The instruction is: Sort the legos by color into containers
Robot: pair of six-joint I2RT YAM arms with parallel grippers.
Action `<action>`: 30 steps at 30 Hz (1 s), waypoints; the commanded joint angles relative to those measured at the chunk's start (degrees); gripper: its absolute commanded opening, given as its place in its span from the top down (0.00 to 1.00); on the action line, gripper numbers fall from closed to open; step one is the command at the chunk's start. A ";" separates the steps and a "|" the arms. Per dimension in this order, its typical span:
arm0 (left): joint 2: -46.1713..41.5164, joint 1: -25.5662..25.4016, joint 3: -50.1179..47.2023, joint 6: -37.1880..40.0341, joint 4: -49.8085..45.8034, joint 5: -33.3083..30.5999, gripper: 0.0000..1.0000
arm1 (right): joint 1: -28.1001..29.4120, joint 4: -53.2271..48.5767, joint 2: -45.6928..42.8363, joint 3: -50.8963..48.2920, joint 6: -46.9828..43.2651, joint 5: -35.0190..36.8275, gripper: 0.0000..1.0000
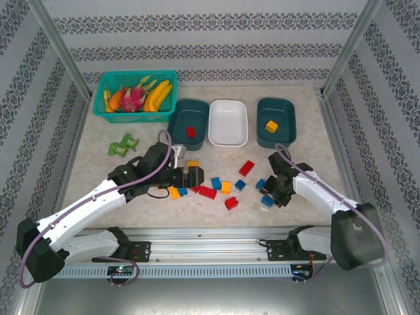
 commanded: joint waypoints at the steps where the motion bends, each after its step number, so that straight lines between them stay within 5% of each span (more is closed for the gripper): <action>1: 1.05 -0.98 3.64 -2.24 3.25 1.21 0.06 | 2.53 -5.41 -2.74 6.11 -1.96 3.88 0.69; 8: 9.60 5.37 16.20 -4.26 2.95 5.50 0.05 | 7.63 -7.14 5.93 27.34 -7.39 7.82 0.70; 19: 31.19 19.02 35.03 -4.69 2.93 10.02 0.06 | 6.09 -6.52 44.65 66.33 -17.38 5.91 0.71; 30: 45.01 22.70 47.11 -1.68 -0.11 11.84 0.07 | 2.99 -12.36 70.77 92.63 -17.62 0.61 0.68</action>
